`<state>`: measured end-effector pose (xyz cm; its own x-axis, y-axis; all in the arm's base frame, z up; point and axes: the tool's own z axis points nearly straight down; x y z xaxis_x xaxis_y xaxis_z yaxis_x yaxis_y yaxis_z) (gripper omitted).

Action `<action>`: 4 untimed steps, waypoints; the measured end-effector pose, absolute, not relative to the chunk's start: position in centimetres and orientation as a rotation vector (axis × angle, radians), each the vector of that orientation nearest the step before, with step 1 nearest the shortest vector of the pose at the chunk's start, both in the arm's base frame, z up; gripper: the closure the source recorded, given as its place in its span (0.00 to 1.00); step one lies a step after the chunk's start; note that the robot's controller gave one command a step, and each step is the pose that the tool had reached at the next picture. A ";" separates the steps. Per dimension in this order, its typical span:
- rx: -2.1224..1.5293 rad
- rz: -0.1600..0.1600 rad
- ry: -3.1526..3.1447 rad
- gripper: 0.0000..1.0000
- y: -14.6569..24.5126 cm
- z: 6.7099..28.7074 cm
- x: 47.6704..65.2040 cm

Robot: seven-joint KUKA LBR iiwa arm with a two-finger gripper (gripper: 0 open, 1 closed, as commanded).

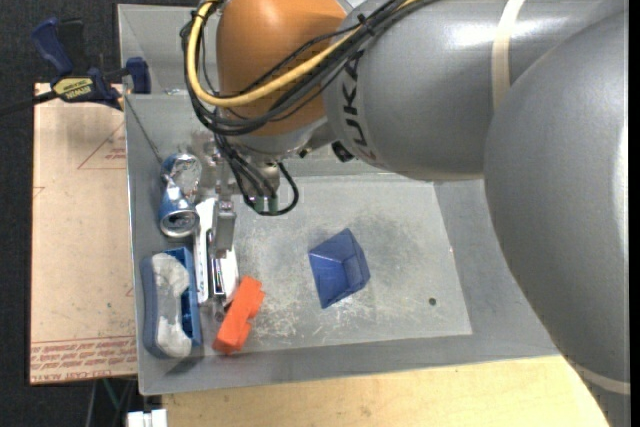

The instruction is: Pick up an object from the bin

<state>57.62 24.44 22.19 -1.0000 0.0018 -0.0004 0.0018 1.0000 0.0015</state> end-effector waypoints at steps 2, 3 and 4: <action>0.003 0.003 3.141 1.00 24.4 22.2 57.6; -0.053 0.004 3.137 1.00 24.4 21.1 58.6; -0.218 0.005 3.128 0.00 19.7 19.4 57.9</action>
Offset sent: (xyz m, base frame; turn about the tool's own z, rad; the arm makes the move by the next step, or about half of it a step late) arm 0.0000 0.0000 0.0000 0.0000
